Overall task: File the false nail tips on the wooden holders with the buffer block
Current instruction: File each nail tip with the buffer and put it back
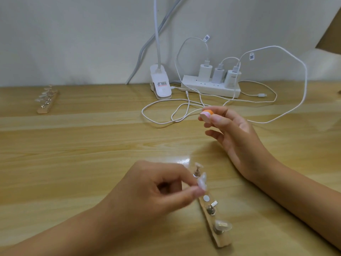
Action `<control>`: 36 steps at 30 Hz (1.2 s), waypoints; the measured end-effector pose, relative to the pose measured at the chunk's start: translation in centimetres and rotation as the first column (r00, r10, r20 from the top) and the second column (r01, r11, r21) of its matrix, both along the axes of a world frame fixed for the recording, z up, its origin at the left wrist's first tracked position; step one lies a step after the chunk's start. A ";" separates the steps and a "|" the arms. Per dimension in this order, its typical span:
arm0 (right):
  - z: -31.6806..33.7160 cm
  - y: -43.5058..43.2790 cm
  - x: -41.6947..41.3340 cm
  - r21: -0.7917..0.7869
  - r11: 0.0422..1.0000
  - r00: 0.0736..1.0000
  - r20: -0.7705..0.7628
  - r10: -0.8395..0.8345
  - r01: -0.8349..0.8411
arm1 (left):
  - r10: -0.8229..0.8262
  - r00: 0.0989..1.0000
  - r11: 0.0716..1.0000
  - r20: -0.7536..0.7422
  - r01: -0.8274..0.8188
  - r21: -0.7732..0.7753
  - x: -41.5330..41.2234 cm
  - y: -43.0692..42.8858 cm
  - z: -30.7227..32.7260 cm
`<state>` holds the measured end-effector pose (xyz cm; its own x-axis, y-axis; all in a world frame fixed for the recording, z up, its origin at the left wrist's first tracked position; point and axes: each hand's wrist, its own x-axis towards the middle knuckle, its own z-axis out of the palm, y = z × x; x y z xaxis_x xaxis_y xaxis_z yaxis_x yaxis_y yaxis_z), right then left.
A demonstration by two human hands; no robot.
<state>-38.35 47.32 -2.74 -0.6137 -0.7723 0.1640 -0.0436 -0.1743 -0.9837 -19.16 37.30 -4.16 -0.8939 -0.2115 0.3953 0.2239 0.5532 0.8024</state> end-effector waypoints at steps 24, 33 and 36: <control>-0.4 0.0 0.1 0.003 0.997 0.995 -0.063 0.081 -0.081 | -0.023 0.993 0.801 -0.115 -0.051 -0.597 0.2 -0.4 0.3; -0.5 0.1 0.5 0.016 0.993 0.981 -0.153 0.118 -0.117 | 0.001 1.000 0.875 0.030 0.014 -0.484 0.0 1.3 -0.1; -0.5 0.1 0.6 0.027 0.993 0.979 -0.164 0.120 -0.118 | 0.012 1.000 0.850 -0.001 -0.011 -0.526 0.0 1.4 0.1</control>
